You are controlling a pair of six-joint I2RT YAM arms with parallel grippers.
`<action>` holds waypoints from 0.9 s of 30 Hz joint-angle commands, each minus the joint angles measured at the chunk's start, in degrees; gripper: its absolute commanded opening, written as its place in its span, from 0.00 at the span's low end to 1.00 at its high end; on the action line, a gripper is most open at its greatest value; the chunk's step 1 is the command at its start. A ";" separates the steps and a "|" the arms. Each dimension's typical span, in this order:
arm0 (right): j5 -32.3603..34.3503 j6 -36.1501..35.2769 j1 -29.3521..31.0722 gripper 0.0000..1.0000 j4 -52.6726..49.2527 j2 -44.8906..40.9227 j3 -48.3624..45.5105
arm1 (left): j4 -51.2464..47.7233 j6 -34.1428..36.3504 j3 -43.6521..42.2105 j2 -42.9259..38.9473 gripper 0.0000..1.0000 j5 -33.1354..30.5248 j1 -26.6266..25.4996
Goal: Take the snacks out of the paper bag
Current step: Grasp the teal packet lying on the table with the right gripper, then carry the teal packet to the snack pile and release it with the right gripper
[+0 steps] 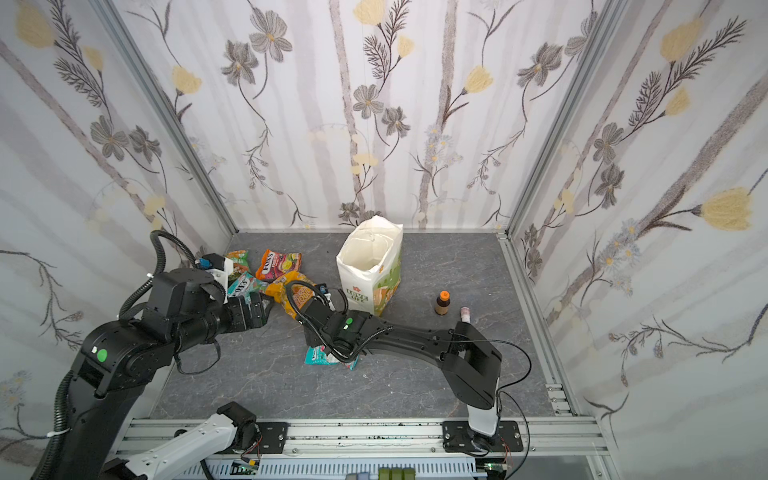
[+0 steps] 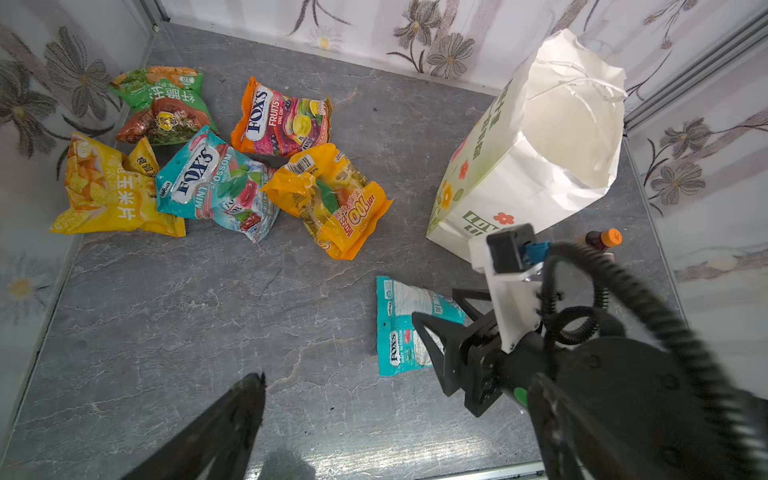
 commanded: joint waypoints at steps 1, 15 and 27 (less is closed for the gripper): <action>-5.92 0.14 -0.57 0.84 -1.70 -1.21 -3.78 | 0.99 1.84 -1.26 -0.51 1.00 1.02 0.27; -8.43 0.11 -1.61 0.56 -0.36 10.50 -3.32 | 2.27 1.98 -4.61 -1.37 1.00 3.61 0.26; -8.26 -3.07 -1.78 0.00 -2.07 6.39 0.34 | 2.91 1.89 -4.55 -2.87 1.00 2.06 0.30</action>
